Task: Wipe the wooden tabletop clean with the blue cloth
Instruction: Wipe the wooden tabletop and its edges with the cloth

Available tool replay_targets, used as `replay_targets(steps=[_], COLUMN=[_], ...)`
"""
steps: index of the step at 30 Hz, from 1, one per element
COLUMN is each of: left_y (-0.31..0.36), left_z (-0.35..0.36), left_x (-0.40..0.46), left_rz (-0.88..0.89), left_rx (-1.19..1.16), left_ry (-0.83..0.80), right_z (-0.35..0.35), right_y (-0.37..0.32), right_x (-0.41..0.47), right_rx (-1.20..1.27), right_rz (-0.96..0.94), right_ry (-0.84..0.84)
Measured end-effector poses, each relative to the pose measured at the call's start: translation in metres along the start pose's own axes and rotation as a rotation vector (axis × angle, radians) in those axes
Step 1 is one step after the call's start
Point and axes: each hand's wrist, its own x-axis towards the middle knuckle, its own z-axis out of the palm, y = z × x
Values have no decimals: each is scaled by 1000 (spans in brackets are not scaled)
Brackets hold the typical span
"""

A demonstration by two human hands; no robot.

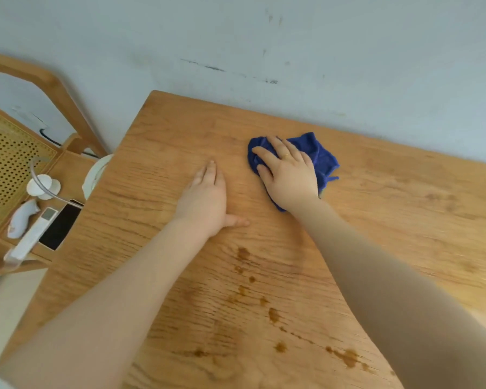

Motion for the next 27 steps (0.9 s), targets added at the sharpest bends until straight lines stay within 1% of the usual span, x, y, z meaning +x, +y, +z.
replay_targets(steps=[2, 4, 6, 8, 10, 13, 15, 17, 20, 22, 24, 27], left_y=[-1, -2, -3, -3, -4, -5, -4, -4, -4, -5, -6, -6], left_z=[0, -2, -1, -1, -1, -1, -1, -2, -4, -4, -2, -5], left_x=[1, 3, 3, 3, 5, 7, 6, 5, 7, 5, 2, 1], left_rz=[4, 10, 7, 7, 10, 11, 4, 3, 2, 7, 15, 10], left_rx=[-12, -31, -44, -28, -11, -16, -19, -29, -50, -65, -64, -4], left_ry=[0, -4, -15, -25, -32, -34, -43, -34, -8, -11, -18, -36], right_z=[-1, -7, -9, -12, -10, -7, -5, -5, -11, -12, -14, -18], right_y=[1, 7, 16, 23, 28, 22, 13, 7, 11, 21, 37, 68], right_x=[-30, -36, -23, 2, 23, 23, 0, -28, -44, -37, -18, 12], right_rx=[14, 29, 28, 20, -21, -33, -23, -6, -25, -32, -37, -51], right_rz=[-120, -167, -170, -66, 61, 123, 80, -15, -149, -168, -92, 116], right_ry=[44, 3, -24, -2, -18, 11, 54, 93, 54, 26, 60, 74])
